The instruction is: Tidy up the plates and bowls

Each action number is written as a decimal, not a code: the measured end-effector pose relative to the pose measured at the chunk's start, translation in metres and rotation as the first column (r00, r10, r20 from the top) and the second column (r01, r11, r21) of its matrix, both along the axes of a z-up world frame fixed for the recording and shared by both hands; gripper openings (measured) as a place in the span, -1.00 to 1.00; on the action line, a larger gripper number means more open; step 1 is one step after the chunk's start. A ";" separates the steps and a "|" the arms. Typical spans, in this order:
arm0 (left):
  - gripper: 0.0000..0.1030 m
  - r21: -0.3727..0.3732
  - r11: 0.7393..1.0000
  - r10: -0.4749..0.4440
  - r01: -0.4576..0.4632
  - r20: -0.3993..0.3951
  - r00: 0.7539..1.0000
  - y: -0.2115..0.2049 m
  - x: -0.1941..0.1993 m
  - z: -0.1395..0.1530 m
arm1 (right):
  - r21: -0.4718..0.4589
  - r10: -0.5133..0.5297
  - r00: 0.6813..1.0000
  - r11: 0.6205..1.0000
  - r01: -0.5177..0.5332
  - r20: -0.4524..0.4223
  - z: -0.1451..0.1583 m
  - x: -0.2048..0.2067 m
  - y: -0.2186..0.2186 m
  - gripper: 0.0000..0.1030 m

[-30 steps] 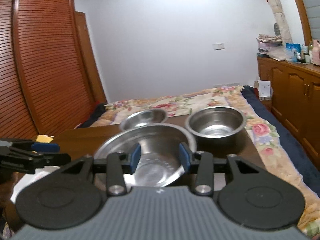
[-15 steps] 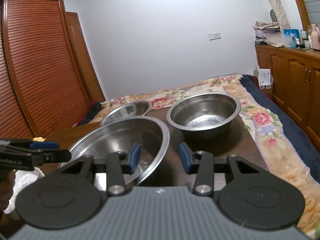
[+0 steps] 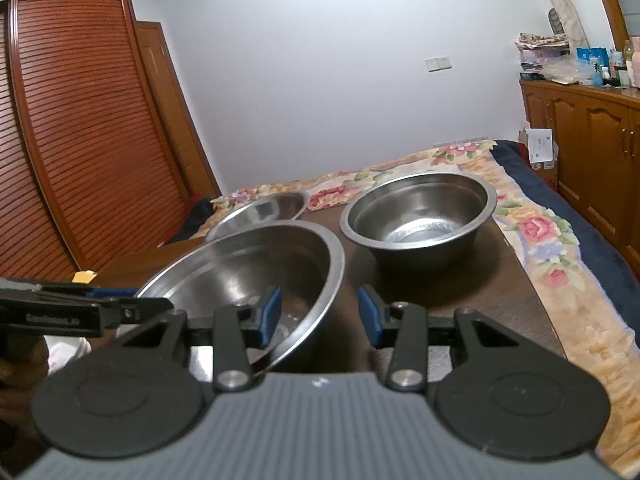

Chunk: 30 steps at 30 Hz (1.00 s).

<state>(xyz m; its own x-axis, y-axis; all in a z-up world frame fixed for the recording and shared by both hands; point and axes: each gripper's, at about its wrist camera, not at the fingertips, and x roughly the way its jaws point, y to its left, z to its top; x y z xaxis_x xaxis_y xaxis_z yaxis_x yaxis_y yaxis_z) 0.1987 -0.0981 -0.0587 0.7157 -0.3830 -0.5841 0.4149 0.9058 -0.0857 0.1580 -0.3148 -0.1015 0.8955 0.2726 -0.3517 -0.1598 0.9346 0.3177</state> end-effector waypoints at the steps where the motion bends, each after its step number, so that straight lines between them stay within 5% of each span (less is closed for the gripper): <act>1: -0.05 -0.001 1.000 0.001 -0.001 0.000 1.000 0.000 0.000 0.000 | -0.002 0.001 1.000 1.000 -0.001 -0.001 0.000 0.000 0.000 -0.14; 14: -0.32 -0.026 1.000 -0.010 0.009 -0.015 1.000 0.000 0.002 -0.002 | -0.001 0.008 1.000 1.000 -0.008 -0.020 -0.002 0.005 0.000 -0.15; 20: -0.36 -0.030 0.999 -0.020 0.020 -0.010 1.000 -0.001 -0.003 0.001 | -0.013 0.029 0.999 1.000 -0.029 -0.027 -0.001 0.006 0.005 -0.50; 30: -0.36 -0.069 0.997 -0.038 0.041 0.034 0.999 0.010 -0.029 0.019 | -0.010 0.024 1.000 1.000 -0.024 -0.011 0.012 -0.008 0.010 -0.53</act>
<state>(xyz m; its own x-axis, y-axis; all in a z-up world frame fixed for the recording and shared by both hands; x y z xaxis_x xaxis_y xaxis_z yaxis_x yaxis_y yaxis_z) 0.1698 -0.0884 -0.0393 0.7175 -0.4506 -0.5313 0.4539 0.8809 -0.1342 0.1499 -0.3044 -0.0893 0.8848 0.2902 -0.3647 -0.1784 0.9338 0.3103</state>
